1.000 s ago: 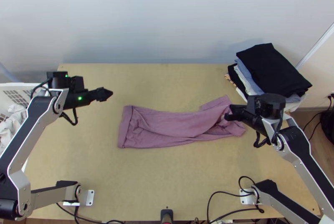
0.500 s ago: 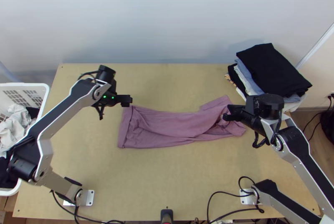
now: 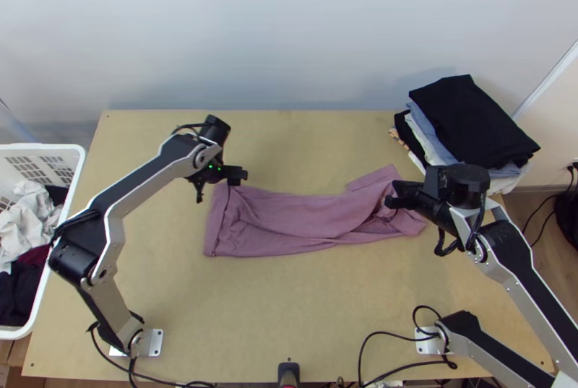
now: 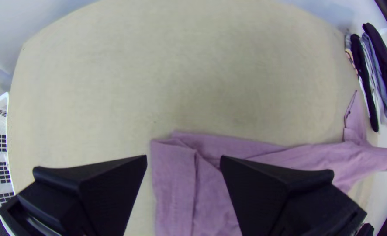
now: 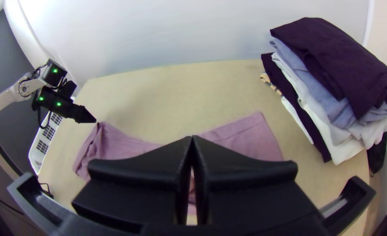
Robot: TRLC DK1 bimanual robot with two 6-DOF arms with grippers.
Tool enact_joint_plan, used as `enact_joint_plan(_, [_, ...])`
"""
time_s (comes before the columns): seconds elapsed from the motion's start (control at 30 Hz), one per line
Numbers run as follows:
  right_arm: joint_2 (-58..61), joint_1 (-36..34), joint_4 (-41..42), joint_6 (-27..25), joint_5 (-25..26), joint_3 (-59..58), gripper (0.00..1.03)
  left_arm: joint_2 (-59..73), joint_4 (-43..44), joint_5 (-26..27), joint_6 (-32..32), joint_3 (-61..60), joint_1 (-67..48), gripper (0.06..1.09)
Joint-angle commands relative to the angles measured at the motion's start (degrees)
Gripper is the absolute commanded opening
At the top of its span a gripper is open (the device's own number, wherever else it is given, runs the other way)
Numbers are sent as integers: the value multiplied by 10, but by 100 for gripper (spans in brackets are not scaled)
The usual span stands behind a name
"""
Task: Fold the t-shirt
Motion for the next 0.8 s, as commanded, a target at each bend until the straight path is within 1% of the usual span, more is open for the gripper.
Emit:
enact_joint_plan(0.0, [-9,0,10,13,0,-13,3,24,-10,-12,-16,18,-9,88])
enact_joint_plan(0.27, [-18,-10,13,12,0,-21,3,49,-10,-40,-17,19,-10,88])
enact_joint_plan(0.3, [-18,-10,13,12,0,-22,3,52,-10,-44,-18,19,-10,84])
enact_joint_plan(0.33, [-19,-10,15,13,0,-22,3,55,-8,-55,-21,20,-9,76])
enact_joint_plan(0.37, [-19,-10,17,14,0,-23,3,57,-6,-65,-28,20,-9,67])
enact_joint_plan(0.4, [-19,-10,18,15,0,-23,3,59,-3,-72,-28,19,-9,62])
enact_joint_plan(0.43, [-19,-10,19,15,0,-24,3,61,0,-74,-29,19,-9,60])
enact_joint_plan(0.57, [-22,-10,20,14,0,-25,3,62,0,-74,-28,15,-10,59])
enact_joint_plan(0.6, [-23,-10,20,14,0,-26,3,61,0,-74,-28,12,-10,53])
enact_joint_plan(0.7, [-24,-13,20,14,0,-27,3,51,22,-87,-25,-6,-10,30])
enact_joint_plan(0.77, [-24,-16,21,14,0,-26,3,41,48,-89,-18,-26,-9,9])
